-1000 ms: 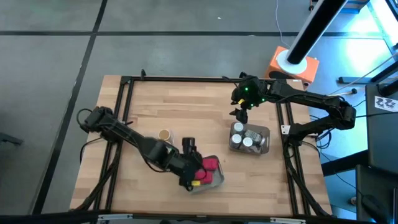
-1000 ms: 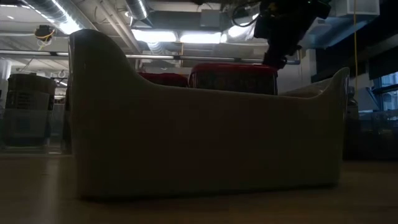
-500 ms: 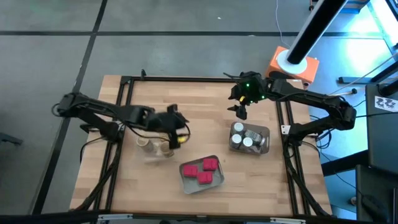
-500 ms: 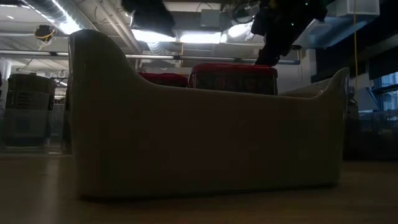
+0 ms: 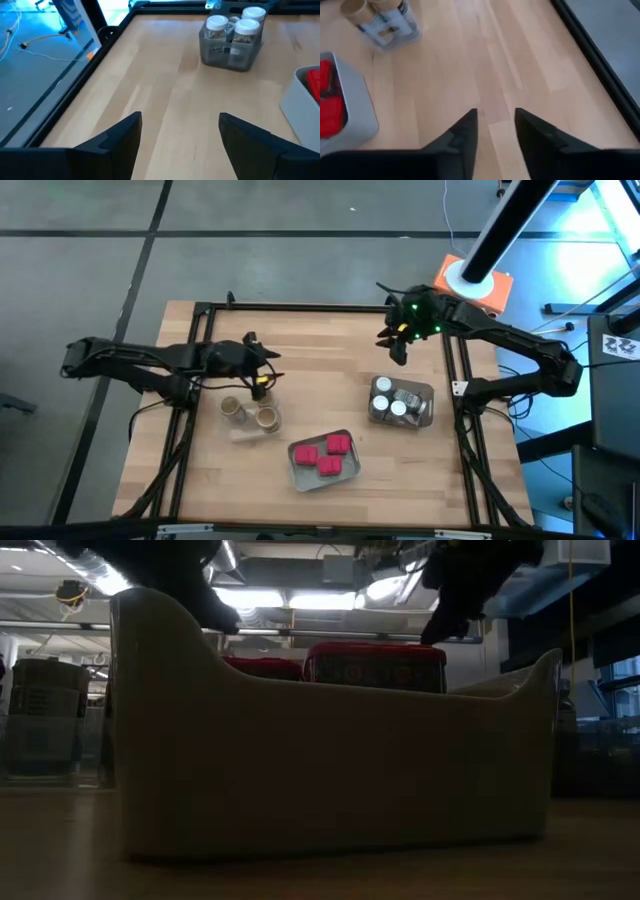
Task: Sort spices by type
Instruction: Return to Home Position
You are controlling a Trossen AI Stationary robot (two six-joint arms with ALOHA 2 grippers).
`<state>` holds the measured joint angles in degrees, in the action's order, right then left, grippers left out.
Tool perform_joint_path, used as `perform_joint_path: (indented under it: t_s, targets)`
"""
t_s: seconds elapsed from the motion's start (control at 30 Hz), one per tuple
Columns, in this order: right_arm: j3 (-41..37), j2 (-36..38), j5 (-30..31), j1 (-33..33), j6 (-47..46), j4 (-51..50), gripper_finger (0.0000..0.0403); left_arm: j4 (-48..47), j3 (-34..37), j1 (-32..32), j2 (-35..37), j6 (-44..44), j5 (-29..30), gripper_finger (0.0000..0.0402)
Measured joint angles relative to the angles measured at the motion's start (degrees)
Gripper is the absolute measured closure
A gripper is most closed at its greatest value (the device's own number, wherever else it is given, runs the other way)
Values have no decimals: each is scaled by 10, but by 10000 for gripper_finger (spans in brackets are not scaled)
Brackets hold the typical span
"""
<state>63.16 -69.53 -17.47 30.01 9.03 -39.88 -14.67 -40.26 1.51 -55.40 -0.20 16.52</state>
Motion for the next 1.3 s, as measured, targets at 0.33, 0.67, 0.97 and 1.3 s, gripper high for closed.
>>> perform_joint_path:
  t_s: [0.33,0.67,0.97,1.3]
  targets:
    - [-167,171,54,-46,-74,82,393,108,144,34,110,-11,-29,235]
    - [-329,378,73,-59,-166,212,395,145,215,39,203,-12,-30,306]
    - [-431,477,179,-161,-224,280,399,203,293,38,269,-42,-39,355]
    - [-481,489,318,-277,-225,328,400,199,352,38,348,-69,-40,390]
